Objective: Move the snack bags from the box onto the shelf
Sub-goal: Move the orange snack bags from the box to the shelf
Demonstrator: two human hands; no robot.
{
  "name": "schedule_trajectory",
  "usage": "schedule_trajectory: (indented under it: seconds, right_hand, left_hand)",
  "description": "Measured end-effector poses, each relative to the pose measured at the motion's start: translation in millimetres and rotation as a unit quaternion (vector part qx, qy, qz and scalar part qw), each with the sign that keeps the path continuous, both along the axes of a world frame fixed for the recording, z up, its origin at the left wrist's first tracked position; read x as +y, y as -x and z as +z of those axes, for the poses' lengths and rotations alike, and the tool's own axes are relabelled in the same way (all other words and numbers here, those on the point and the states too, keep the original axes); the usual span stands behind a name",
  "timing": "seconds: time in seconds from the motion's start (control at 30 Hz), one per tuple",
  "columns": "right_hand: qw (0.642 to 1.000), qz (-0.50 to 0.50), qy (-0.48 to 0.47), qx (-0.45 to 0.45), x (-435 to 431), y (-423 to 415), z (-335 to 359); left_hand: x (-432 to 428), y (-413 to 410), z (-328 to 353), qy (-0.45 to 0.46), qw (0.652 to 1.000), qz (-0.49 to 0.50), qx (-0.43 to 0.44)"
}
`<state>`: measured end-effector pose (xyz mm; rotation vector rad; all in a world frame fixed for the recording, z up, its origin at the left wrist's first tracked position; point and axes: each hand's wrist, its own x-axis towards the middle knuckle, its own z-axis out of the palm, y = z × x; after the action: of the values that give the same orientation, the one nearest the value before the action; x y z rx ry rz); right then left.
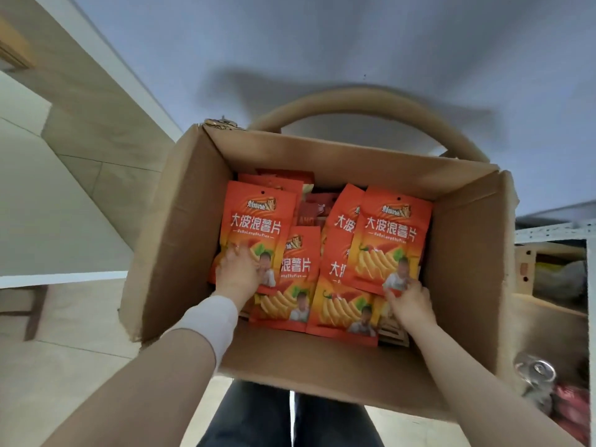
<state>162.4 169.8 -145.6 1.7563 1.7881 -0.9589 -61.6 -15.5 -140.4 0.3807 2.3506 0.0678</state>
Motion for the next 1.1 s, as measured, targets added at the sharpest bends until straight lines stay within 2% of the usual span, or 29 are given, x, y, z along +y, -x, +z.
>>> schedule_trajectory:
  seconds: [0.17, 0.27, 0.33, 0.4, 0.53, 0.63, 0.73, 0.83, 0.97, 1.03, 1.1]
  right_hand:
    - [0.995, -0.088, -0.022, -0.041, 23, 14, -50]
    - [0.997, -0.05, -0.034, -0.056, 17, 17, -66]
    - [0.995, -0.019, -0.078, -0.061, 11, 20, -69]
    - [0.993, -0.022, -0.103, -0.044, 5, 23, -70]
    - [0.977, -0.177, -0.119, 0.028, 9, 32, -71]
    - [0.959, -0.267, -0.081, 0.04, 19, 38, -77]
    - [0.955, -0.292, -0.011, 0.052, 22, 39, -79]
    - [0.949, -0.293, 0.027, 0.114, 20, 35, -72]
    - [0.939, -0.295, 0.039, 0.173, 9, 27, -44]
    - [0.926, -0.311, 0.072, 0.202, 2, 19, -26]
    - [0.909, -0.32, 0.109, 0.245, -8, 9, -3]
  left_hand:
    - [5, 29, -57, 0.007, 0.99, 0.137, -0.029]
    - [3, 24, -75, -0.001, 0.987, 0.152, -0.058]
    - [3, 19, -78, -0.01, 0.989, 0.136, -0.049]
    - [2, 18, -79, -0.032, 0.986, 0.164, -0.026]
    - [6, 30, -85, -0.107, 0.955, 0.275, -0.021]
    - [8, 42, -87, -0.109, 0.949, 0.294, -0.008]
    - [10, 49, -87, -0.083, 0.958, 0.275, -0.002]
    - [12, 52, -79, -0.107, 0.955, 0.273, -0.047]
    - [10, 45, -53, -0.196, 0.918, 0.32, -0.128]
    - [8, 37, -34, -0.245, 0.89, 0.349, -0.163]
    - [6, 27, -12, -0.288, 0.876, 0.343, -0.178]
